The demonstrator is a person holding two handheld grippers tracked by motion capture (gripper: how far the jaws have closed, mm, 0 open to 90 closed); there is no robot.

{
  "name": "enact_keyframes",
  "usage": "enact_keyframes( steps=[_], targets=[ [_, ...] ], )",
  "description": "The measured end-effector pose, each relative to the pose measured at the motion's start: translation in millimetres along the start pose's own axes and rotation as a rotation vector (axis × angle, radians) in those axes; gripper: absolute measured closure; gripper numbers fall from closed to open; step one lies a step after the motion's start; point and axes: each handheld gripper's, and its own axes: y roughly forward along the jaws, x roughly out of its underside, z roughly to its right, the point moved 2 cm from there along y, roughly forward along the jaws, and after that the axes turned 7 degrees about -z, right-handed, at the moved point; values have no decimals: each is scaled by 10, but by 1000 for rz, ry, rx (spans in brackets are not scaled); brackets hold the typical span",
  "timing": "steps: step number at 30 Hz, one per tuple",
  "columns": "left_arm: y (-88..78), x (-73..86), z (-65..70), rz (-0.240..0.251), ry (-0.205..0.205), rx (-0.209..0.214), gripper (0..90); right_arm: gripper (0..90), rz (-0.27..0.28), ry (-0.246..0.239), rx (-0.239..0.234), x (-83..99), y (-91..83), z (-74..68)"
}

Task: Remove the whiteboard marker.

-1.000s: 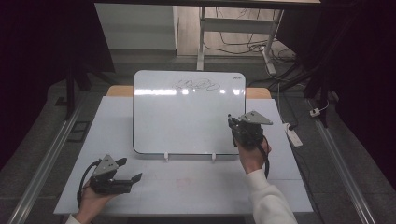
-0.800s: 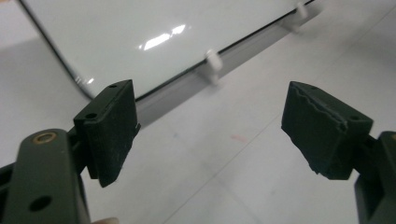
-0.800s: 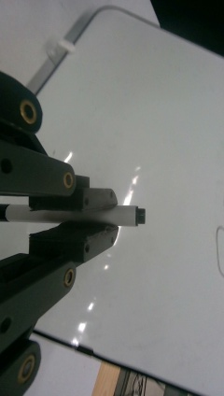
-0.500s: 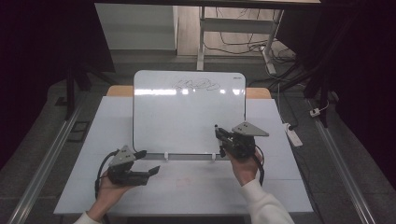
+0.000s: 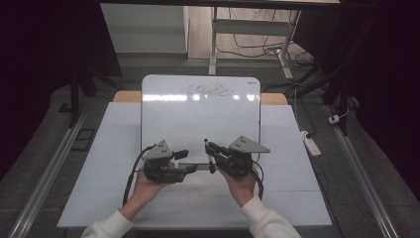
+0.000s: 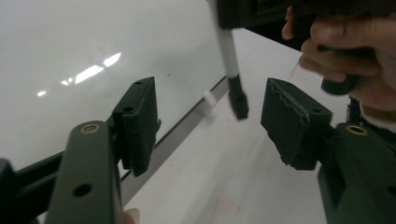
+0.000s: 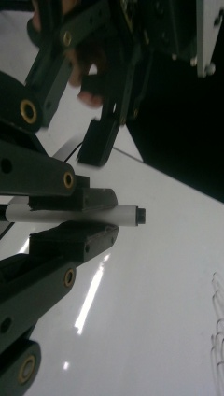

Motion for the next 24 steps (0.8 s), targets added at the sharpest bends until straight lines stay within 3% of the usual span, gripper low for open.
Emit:
enact_keyframes(
  steps=[7,19,24],
  targets=[
    [80,-86,-5,16,4,35,551,809,43,5,-55,-26,22,-121],
    [72,-109,-36,25,10,62,805,806,70,-24,-67,-22,39,-244],
    [66,-91,-73,-6,33,65,810,635,63,-50,-119,-39,25,-218]
  ],
)
